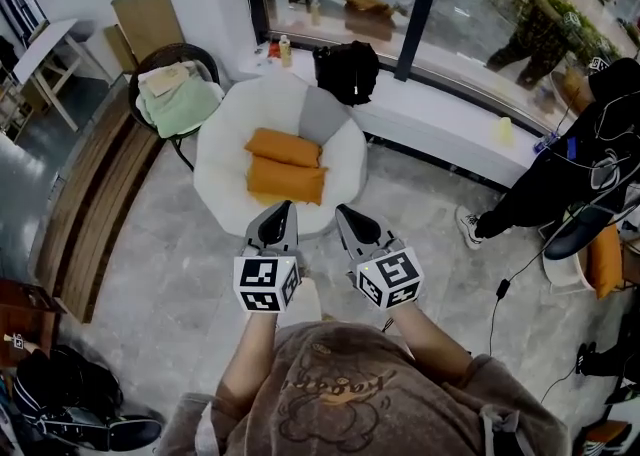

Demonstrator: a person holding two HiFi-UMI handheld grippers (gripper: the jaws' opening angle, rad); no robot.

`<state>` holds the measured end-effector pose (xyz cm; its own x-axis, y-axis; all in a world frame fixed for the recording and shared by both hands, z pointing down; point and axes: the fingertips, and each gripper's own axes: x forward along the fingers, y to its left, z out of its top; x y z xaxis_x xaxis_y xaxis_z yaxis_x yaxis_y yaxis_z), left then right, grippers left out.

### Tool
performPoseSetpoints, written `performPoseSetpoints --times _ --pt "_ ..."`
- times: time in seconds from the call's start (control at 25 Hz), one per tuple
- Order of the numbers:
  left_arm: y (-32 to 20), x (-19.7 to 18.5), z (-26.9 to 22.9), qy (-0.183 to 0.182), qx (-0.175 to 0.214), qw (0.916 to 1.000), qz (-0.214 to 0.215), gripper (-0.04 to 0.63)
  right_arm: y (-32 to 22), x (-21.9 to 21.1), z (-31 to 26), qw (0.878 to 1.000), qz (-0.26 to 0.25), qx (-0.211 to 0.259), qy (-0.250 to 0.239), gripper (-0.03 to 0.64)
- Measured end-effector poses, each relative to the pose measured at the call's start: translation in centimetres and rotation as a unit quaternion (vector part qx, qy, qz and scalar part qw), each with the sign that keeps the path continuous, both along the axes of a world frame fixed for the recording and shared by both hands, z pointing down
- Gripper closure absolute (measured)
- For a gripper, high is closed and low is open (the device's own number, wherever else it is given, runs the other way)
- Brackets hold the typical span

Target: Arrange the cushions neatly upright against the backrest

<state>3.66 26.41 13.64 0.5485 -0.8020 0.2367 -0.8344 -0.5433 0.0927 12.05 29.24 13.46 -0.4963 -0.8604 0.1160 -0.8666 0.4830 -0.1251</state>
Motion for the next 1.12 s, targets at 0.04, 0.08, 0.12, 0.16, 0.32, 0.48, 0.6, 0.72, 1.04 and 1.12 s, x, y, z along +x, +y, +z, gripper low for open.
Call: performPoseSetpoints --times 0.04,0.08,0.12,0.16,0.32,0.48,0.6,0.72,1.04,1.12 --pt "-0.6 0.1 0.1 0.001 -0.001 1.0000 0.000 0.591 -0.6 0.1 0.2 1.000 -0.001 -0.002 0.001 0.598" --pt "-1.2 0.1 0.2 0.001 -0.002 1.0000 -0.001 0.591 -1.1 0.1 0.3 1.000 -0.002 -0.003 0.001 0.598" --pt "-1.8 0.1 0.2 0.001 -0.002 1.0000 -0.001 0.591 -1.7 0.0 0.4 1.000 -0.004 -0.004 0.002 0.598" --pt "-2.5 0.1 0.3 0.000 -0.002 1.0000 -0.001 0.591 -2.4 -0.1 0.5 1.000 -0.004 -0.005 0.002 0.598" --pt "-5.4 0.0 0.6 -0.002 -0.009 1.0000 -0.001 0.591 -5.4 -0.2 0.8 1.000 -0.005 -0.010 0.003 0.598" --pt "-8.2 -0.2 0.6 -0.004 -0.015 0.9999 0.002 0.591 -8.4 -0.3 0.7 1.000 -0.001 -0.016 0.002 0.598" --pt "-10.1 -0.7 0.6 -0.003 -0.020 0.9998 0.003 0.591 -10.2 -0.8 0.6 1.000 -0.001 -0.019 0.003 0.598" --pt "-12.2 -1.3 0.8 -0.004 -0.025 0.9997 0.004 0.591 -12.4 -1.3 0.8 1.000 0.002 -0.026 0.001 0.598" --pt "-18.6 -3.2 1.3 -0.004 -0.034 0.9993 0.013 0.591 -18.5 -3.5 1.4 0.999 0.006 -0.040 0.000 0.598" --pt "-20.3 -3.6 1.5 -0.007 -0.036 0.9992 0.014 0.591 -20.1 -3.9 1.5 0.999 0.008 -0.044 0.001 0.598"
